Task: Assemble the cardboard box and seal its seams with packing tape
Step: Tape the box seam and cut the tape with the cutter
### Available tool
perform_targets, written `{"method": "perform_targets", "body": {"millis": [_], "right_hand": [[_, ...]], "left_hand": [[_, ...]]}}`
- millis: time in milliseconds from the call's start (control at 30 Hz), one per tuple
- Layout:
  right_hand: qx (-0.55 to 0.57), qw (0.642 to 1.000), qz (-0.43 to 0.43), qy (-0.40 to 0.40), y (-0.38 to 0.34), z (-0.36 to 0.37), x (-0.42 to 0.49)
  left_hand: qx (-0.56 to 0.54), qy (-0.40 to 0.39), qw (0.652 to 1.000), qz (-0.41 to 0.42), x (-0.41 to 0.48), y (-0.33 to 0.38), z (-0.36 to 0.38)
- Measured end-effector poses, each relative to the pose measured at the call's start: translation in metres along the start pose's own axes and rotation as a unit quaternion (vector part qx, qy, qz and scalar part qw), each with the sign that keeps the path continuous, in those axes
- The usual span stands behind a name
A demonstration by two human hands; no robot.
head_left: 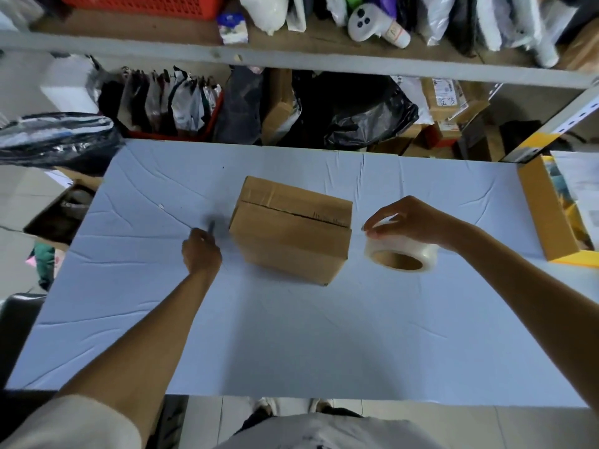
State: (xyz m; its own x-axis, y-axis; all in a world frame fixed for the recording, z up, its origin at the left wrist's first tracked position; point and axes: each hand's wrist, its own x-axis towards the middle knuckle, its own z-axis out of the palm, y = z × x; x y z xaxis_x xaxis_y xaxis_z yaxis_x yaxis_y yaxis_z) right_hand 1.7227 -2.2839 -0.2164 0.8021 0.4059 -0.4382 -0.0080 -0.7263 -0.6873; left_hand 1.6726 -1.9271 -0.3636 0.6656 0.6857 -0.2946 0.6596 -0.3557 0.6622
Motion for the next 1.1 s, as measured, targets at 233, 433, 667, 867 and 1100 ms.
{"method": "perform_targets", "body": {"millis": [233, 433, 667, 867, 1100], "right_hand": [[0.017, 1.0, 0.0, -0.002, 0.002, 0.006, -0.001], [0.036, 0.999, 0.002, 0.029, 0.005, 0.008, -0.004], [0.046, 0.998, 0.006, 0.05, 0.017, 0.006, -0.009], [0.052, 0.997, -0.014, 0.055, 0.019, 0.006, -0.009], [0.057, 0.996, -0.017, 0.059, 0.021, 0.005, -0.01]], "left_hand": [[-0.208, 0.149, 0.952, 0.166, -0.046, 0.084, -0.072], [-0.044, -0.033, 0.919, 0.39, -0.147, 0.144, -0.054], [-0.022, -0.149, 0.915, 0.375, -0.167, 0.137, -0.004], [-0.015, -0.179, 0.919, 0.35, -0.169, 0.137, 0.007], [-0.045, -0.187, 0.922, 0.335, -0.182, 0.136, 0.014]]}}
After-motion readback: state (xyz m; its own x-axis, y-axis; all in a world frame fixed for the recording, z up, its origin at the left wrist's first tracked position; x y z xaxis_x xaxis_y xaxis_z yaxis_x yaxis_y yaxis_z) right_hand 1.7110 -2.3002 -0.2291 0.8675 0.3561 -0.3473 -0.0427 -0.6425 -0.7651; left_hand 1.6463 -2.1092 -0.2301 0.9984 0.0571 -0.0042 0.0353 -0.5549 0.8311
